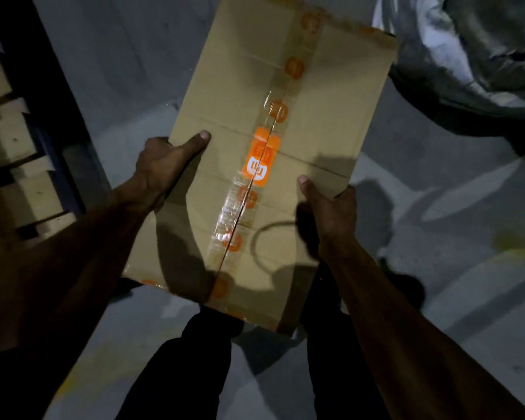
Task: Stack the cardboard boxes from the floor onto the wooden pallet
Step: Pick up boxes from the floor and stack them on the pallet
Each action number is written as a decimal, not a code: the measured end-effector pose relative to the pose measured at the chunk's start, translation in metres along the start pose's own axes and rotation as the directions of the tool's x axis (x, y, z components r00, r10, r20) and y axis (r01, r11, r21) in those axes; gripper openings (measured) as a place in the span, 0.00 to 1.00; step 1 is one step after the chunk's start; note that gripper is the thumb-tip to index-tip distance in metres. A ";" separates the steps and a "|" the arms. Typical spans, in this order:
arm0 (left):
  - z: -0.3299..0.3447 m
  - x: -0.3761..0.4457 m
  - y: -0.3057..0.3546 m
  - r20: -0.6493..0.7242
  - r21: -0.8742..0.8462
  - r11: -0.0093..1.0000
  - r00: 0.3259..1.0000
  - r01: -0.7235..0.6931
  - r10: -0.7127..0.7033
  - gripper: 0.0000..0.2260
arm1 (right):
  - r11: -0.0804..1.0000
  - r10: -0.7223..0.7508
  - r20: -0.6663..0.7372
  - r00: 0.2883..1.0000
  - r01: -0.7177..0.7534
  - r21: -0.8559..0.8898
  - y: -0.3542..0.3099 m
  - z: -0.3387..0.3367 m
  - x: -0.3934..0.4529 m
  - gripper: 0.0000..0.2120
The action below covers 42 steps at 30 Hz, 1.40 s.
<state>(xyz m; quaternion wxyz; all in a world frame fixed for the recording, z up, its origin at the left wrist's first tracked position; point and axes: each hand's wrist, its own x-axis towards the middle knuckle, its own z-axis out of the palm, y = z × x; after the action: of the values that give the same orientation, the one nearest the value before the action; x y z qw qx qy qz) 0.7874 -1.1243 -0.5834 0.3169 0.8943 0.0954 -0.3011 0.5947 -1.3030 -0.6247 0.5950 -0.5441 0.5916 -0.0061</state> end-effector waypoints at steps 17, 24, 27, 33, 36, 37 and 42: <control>-0.232 -0.197 0.112 -0.288 -0.062 0.997 0.956 0.041 -0.057 0.41 | 0.892 -0.342 0.162 0.926 0.374 -0.255 -0.246 -0.043 -0.193 0.36; -0.324 -0.269 0.134 -0.364 -0.094 0.995 0.929 0.034 -0.066 0.39 | 0.828 -0.451 0.187 0.873 0.488 -0.277 -0.318 -0.042 -0.293 0.40; -0.357 -0.297 0.136 -0.381 -0.109 0.994 0.922 0.027 -0.067 0.40 | 0.813 -0.459 0.167 0.873 0.488 -0.316 -0.339 -0.044 -0.331 0.39; -0.420 -0.349 0.136 -0.406 -0.149 0.989 0.912 0.003 -0.064 0.39 | 0.774 -0.520 0.193 0.832 0.555 -0.305 -0.367 -0.037 -0.397 0.48; -0.443 -0.371 0.133 -0.413 -0.172 0.985 0.908 -0.006 -0.067 0.39 | 0.743 -0.554 0.208 0.806 0.592 -0.313 -0.380 -0.034 -0.430 0.43; -0.450 -0.378 0.131 -0.425 -0.179 0.984 0.903 -0.011 -0.067 0.39 | 0.735 -0.561 0.215 0.800 0.600 -0.316 -0.383 -0.034 -0.440 0.41; -0.471 -0.415 0.120 -0.481 -0.230 0.973 0.869 0.002 -0.115 0.40 | 0.686 -0.590 0.301 0.749 0.662 -0.303 -0.396 -0.036 -0.477 0.37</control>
<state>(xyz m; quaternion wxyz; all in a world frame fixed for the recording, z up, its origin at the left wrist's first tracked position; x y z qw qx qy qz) 0.7236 -0.9153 0.0178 0.3709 0.8969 0.2330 -0.0610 0.6782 -1.1770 -0.0227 0.4862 -0.8190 0.3019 -0.0424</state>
